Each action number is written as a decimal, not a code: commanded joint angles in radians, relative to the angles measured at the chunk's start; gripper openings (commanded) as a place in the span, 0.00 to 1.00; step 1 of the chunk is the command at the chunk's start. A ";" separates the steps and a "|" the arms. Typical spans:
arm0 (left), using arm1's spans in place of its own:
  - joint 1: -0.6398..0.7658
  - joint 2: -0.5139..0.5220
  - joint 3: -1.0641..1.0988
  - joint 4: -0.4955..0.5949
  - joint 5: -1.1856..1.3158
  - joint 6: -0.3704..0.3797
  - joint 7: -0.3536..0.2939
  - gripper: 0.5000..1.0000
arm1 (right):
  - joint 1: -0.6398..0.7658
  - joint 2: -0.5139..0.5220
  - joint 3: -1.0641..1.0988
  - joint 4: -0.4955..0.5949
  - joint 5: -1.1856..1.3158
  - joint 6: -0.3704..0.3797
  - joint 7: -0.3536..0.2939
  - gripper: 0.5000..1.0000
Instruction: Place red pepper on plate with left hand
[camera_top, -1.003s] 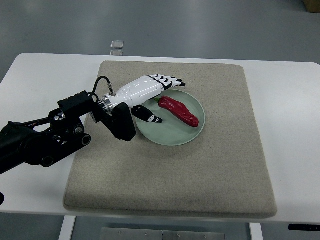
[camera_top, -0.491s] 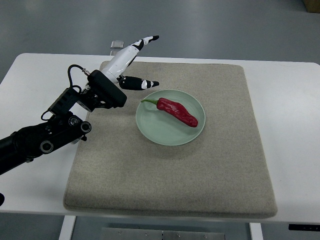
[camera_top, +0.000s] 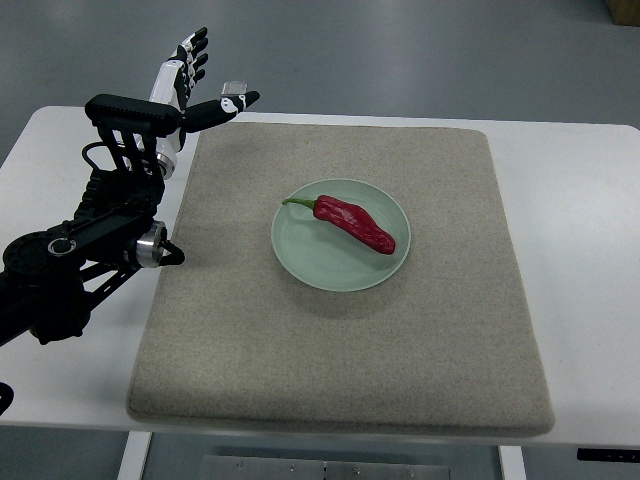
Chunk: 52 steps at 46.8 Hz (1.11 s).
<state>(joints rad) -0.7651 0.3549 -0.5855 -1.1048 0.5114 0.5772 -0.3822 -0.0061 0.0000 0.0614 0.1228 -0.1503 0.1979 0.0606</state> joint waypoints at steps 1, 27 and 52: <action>0.009 -0.002 -0.036 -0.001 -0.060 -0.004 0.000 0.99 | 0.000 0.000 0.000 0.000 0.000 0.000 0.001 0.86; 0.142 -0.093 -0.240 0.003 -0.217 -0.105 0.000 0.99 | 0.000 0.000 0.000 0.000 0.000 0.000 0.001 0.86; 0.150 -0.094 -0.336 0.003 -0.370 -0.336 0.000 0.99 | 0.001 0.000 0.002 0.003 0.000 0.002 0.001 0.86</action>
<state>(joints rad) -0.6151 0.2607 -0.9183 -1.1017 0.1512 0.2554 -0.3820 -0.0061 0.0000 0.0617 0.1227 -0.1503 0.1979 0.0609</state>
